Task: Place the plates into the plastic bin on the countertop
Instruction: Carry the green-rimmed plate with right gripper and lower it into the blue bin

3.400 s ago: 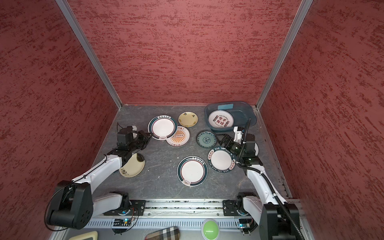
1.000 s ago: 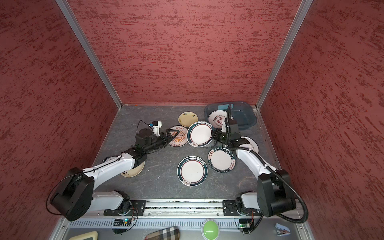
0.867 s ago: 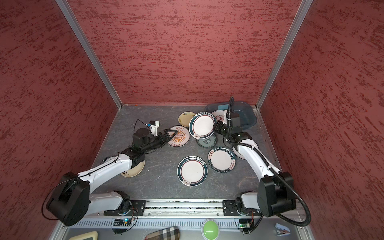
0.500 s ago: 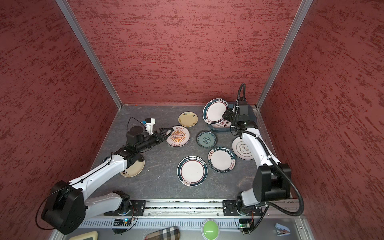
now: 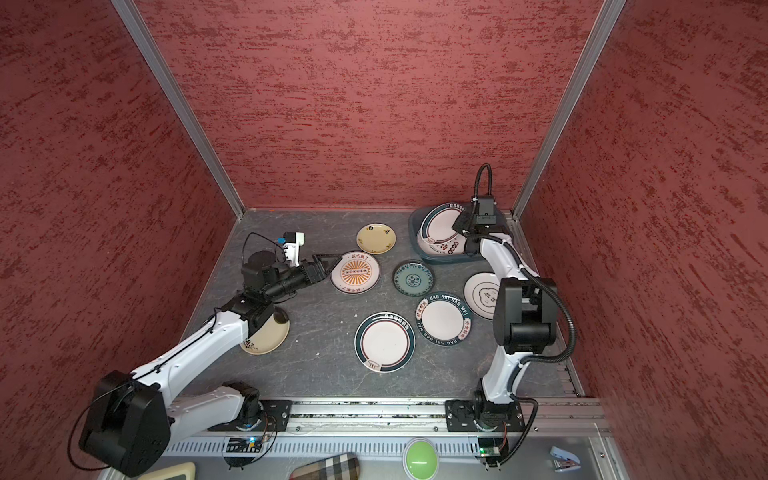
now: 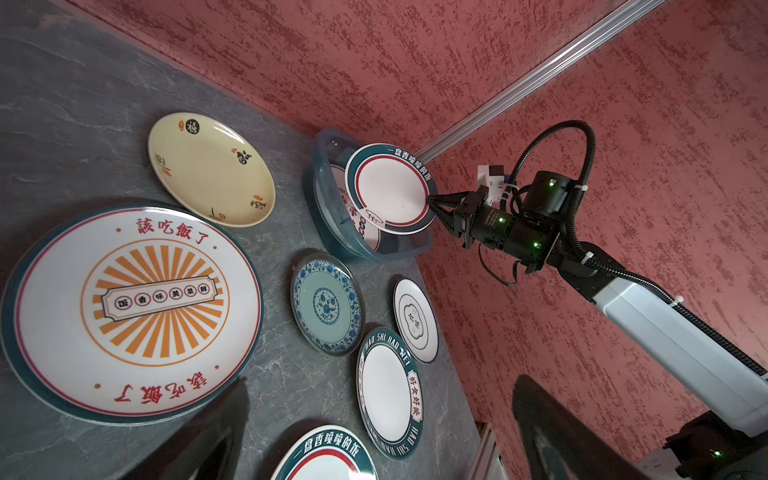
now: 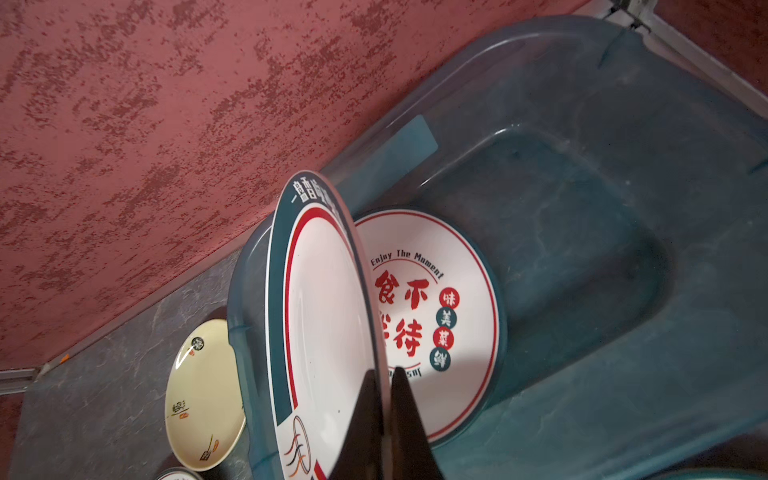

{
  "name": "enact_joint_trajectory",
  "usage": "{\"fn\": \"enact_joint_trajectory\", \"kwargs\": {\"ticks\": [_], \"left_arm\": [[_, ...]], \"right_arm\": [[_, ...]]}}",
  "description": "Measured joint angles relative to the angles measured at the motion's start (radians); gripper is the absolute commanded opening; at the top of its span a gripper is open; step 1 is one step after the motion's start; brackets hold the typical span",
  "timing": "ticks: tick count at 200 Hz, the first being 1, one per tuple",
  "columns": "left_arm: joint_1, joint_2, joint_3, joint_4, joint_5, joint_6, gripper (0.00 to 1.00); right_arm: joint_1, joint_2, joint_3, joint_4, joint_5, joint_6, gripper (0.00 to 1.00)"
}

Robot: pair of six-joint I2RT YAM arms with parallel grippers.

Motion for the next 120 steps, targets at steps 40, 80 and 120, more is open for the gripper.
{"fn": "enact_joint_trajectory", "kwargs": {"ticks": [40,80,120], "left_arm": [[0.024,-0.090,-0.016,-0.006,0.001,0.017,1.00],[0.047,-0.105,-0.040,-0.016,0.007,0.015,0.99],[0.056,-0.105,-0.049,-0.015,0.022,0.010,0.99]], "right_arm": [[-0.009,0.097,0.084,-0.006,0.013,-0.022,0.00],[-0.019,0.180,0.125,-0.028,0.013,-0.034,0.00],[-0.021,0.219,0.152,-0.043,0.001,-0.032,0.00]]}}
